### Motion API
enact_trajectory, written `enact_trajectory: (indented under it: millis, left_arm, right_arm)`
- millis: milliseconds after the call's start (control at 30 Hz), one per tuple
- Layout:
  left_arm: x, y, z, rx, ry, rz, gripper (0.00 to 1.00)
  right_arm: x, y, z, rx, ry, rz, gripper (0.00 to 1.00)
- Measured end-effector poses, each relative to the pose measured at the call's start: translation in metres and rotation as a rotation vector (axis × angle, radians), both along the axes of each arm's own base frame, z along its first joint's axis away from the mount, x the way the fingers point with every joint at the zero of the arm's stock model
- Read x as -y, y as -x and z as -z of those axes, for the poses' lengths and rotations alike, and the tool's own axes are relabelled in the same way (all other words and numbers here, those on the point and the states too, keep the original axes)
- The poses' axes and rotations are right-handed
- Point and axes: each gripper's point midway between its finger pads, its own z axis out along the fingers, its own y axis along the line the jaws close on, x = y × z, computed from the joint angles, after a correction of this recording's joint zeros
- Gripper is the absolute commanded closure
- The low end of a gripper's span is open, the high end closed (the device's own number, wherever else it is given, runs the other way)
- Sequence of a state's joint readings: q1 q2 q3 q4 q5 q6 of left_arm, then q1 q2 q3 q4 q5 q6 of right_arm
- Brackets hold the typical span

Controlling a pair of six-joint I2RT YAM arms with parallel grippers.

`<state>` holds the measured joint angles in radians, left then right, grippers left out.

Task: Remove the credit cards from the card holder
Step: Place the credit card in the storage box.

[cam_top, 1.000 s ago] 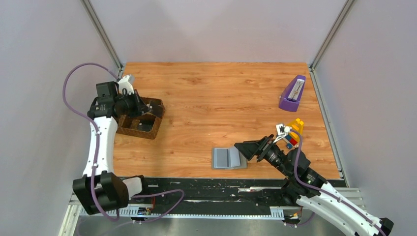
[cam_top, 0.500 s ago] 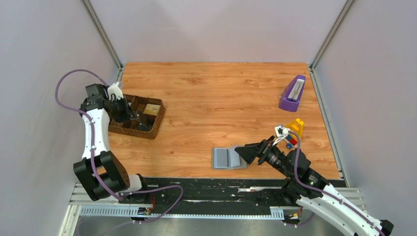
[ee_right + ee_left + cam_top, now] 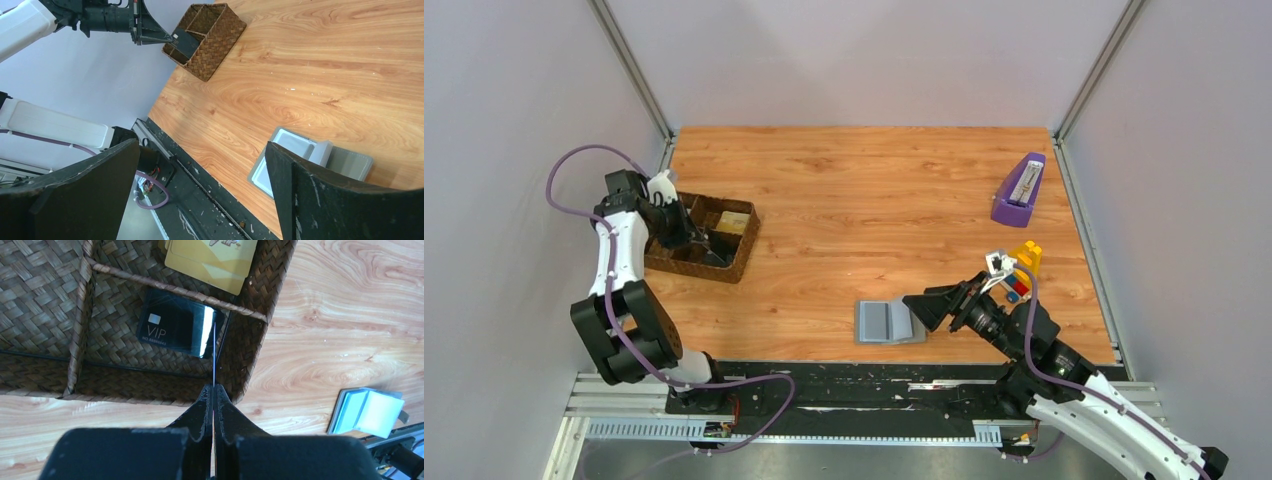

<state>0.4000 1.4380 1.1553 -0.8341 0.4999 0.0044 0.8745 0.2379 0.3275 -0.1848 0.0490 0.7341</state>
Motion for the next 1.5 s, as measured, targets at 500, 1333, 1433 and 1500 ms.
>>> enact_trajectory:
  millis: [500, 1333, 1433, 1500]
  left_arm:
    - [0.001, -0.016, 0.008, 0.021, 0.039, 0.002, 1.0]
    - [0.007, -0.014, 0.05, -0.05, 0.111, -0.016, 0.85]
    - [0.007, -0.014, 0.053, -0.059, 0.112, -0.018, 0.8]
    - [0.007, -0.014, 0.055, -0.066, 0.112, -0.018, 0.77]
  right_arm:
    - [0.002, -0.006, 0.001, 0.014, 0.032, 0.024, 0.0]
    - [0.001, -0.012, 0.005, 0.012, 0.073, 0.043, 0.0]
    - [0.001, -0.012, 0.005, 0.013, 0.072, 0.043, 0.0]
    - [0.001, -0.012, 0.005, 0.013, 0.072, 0.044, 0.0]
